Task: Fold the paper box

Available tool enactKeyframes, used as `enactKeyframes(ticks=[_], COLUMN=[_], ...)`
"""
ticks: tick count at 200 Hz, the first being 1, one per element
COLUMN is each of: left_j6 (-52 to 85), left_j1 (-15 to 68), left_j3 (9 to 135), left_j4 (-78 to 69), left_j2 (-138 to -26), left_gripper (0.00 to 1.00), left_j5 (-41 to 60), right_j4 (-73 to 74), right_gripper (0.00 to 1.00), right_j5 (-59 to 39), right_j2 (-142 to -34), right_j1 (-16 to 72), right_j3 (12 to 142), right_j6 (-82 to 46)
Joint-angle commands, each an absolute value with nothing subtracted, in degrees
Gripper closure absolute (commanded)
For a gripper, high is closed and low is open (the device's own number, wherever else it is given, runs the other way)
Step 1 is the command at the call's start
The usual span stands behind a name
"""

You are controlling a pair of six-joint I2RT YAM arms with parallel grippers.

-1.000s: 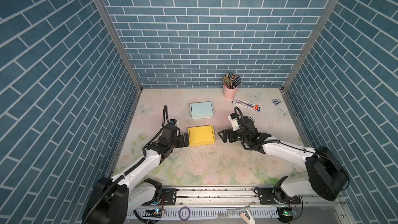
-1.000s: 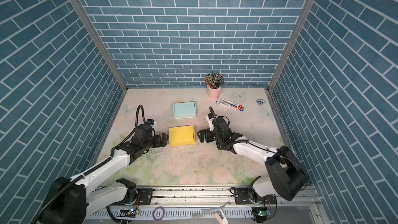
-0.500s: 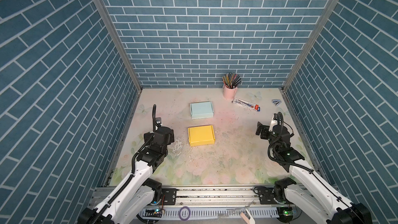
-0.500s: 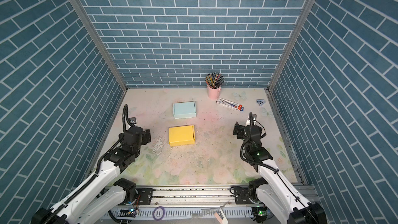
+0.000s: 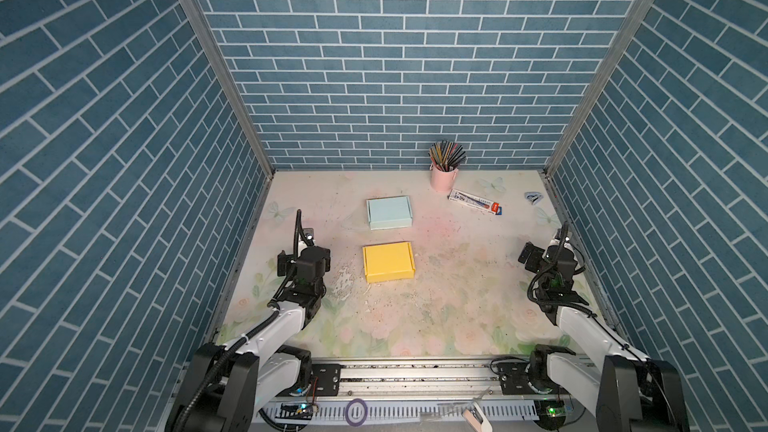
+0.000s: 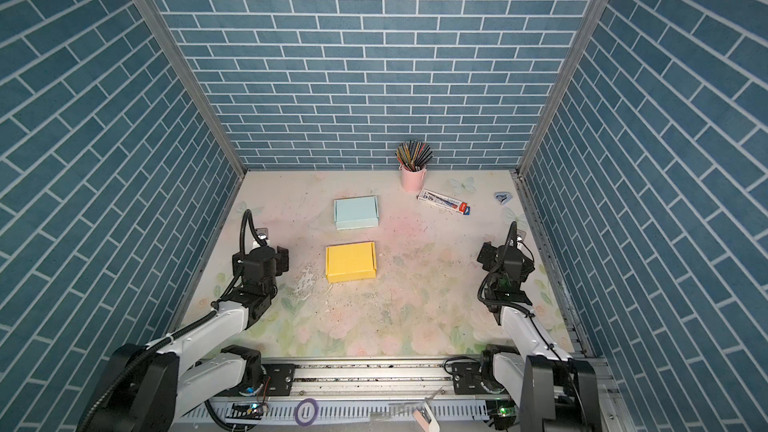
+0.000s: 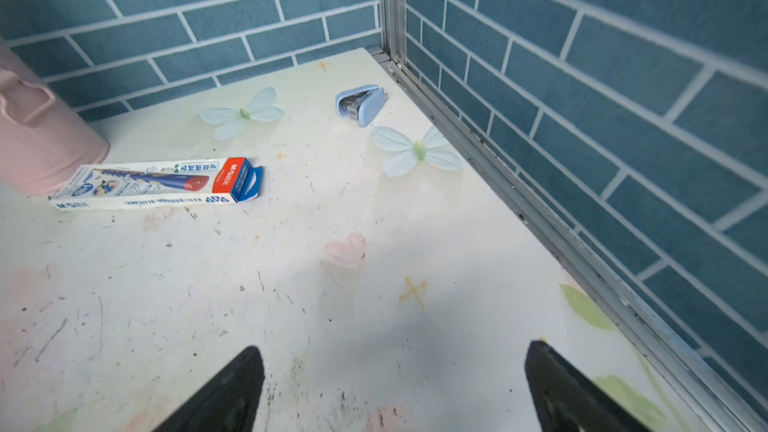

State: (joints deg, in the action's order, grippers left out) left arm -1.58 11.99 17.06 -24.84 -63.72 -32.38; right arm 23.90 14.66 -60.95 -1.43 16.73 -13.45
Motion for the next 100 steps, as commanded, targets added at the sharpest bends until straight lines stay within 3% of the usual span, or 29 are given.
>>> enactKeyframes(ticks=[1,100], left_j6=[-2.79,-1.46], left_j1=[9.75,3.32], left_j3=[15.71,19.14], left_j4=[-34.73,-44.58], left_j2=[-65.58,-76.4], left_gripper=[0.01,0.01], left_j5=[-27.36,-14.67], right_j4=[33.18,51.83], right_gripper=[0.01,0.01], right_j5=[13.52,11.51], right_j2=[-63.74,-78.82], right_j1=[-1.93,-2.2], right_j3=[16.24,16.51], right_j6=[-11.25,-6.78])
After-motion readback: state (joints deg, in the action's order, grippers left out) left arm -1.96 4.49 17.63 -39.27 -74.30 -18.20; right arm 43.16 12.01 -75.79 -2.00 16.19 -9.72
